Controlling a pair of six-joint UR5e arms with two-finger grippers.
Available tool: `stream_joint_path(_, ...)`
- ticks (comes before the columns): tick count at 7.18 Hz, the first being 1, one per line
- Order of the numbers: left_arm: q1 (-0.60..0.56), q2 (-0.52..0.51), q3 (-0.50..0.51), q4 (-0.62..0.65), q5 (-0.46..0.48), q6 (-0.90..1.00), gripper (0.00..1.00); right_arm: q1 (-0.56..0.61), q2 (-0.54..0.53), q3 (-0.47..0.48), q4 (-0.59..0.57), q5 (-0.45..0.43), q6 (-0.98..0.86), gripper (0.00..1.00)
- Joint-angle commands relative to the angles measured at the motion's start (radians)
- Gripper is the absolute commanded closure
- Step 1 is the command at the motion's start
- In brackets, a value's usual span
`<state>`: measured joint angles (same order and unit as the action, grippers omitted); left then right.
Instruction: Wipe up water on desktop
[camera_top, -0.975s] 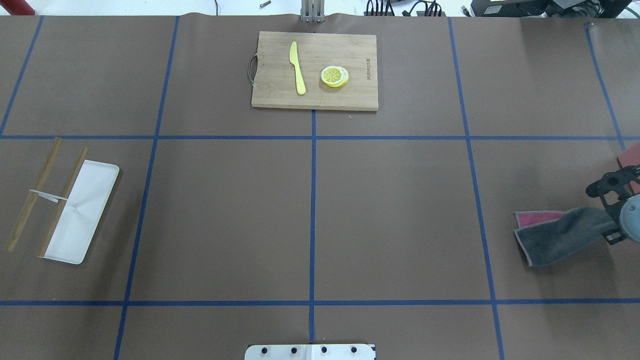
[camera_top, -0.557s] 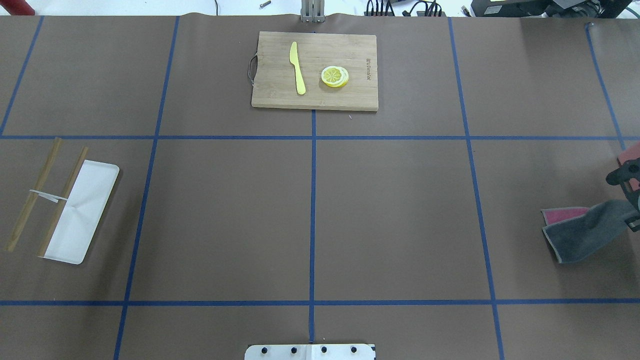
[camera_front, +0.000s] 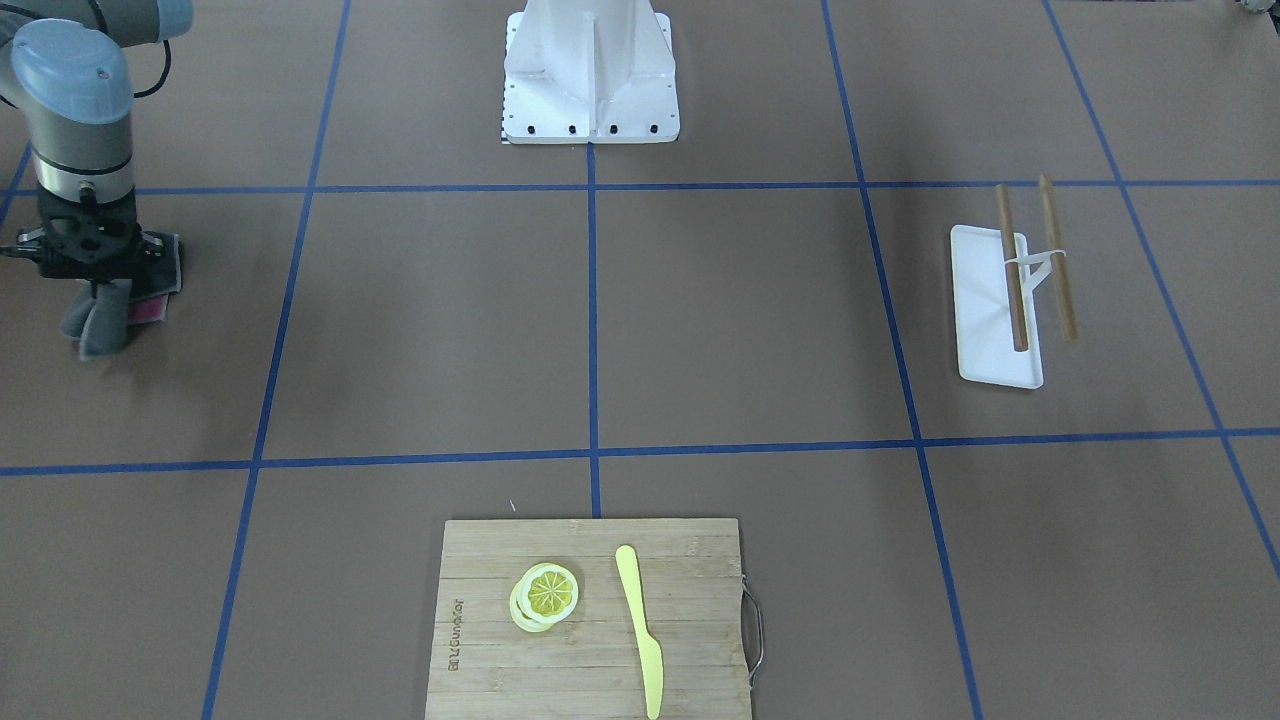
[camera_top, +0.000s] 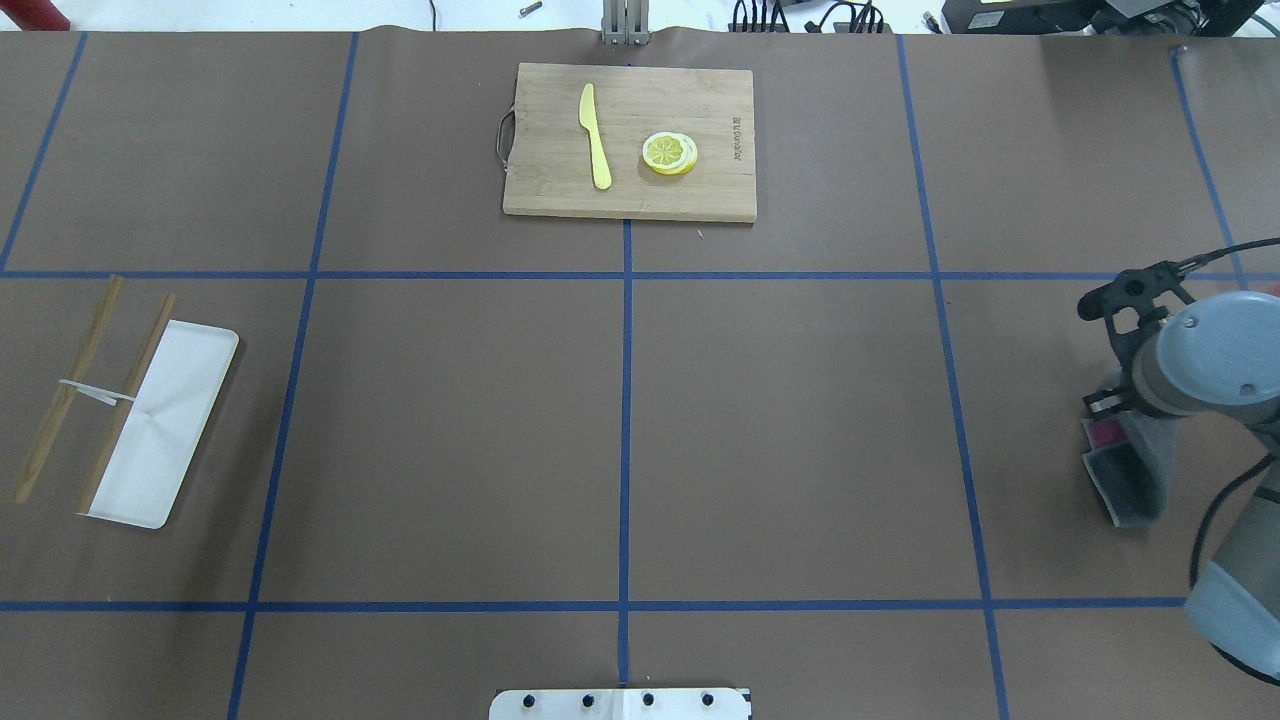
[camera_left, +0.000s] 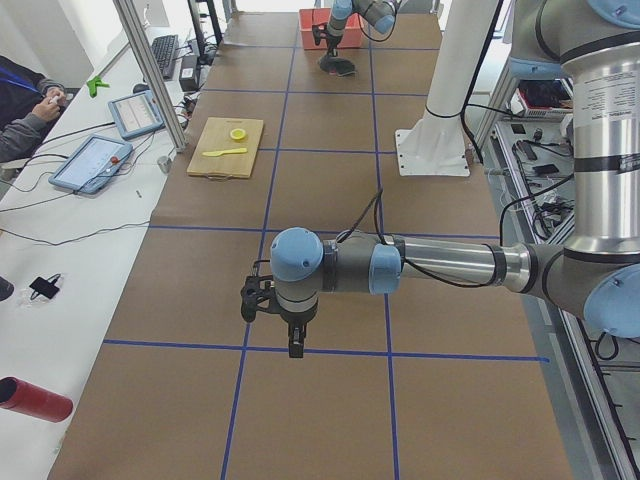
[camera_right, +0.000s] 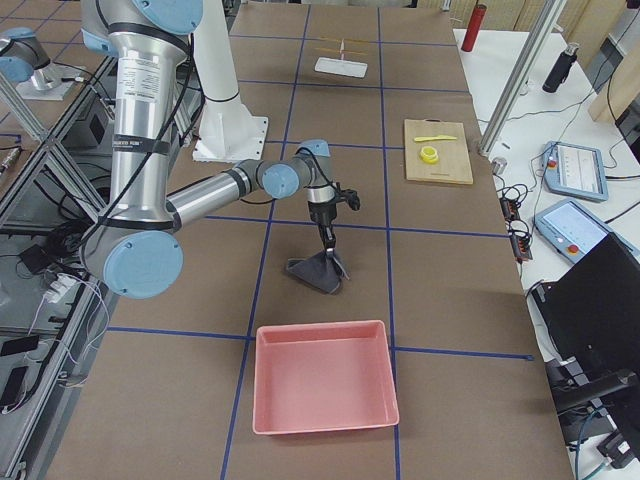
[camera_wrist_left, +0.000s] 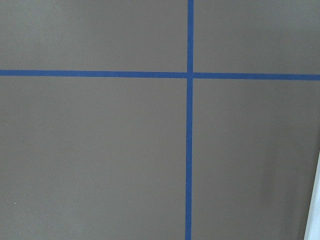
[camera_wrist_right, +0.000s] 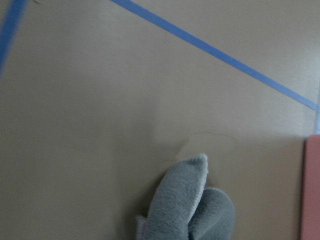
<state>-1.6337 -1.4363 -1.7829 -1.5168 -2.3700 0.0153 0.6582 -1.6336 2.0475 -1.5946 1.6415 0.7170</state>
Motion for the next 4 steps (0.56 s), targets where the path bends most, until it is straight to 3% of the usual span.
stream_joint_path(1,0.0,-0.004,0.0,0.001,0.0,-0.002,0.01,-0.148,0.157,0.022,-0.001,0.015,0.201,1.0)
stream_joint_path(4,0.0,-0.009,0.0,0.001,0.0,-0.002,0.01,-0.343,0.375,0.028,-0.036,-0.06,0.523,1.0)
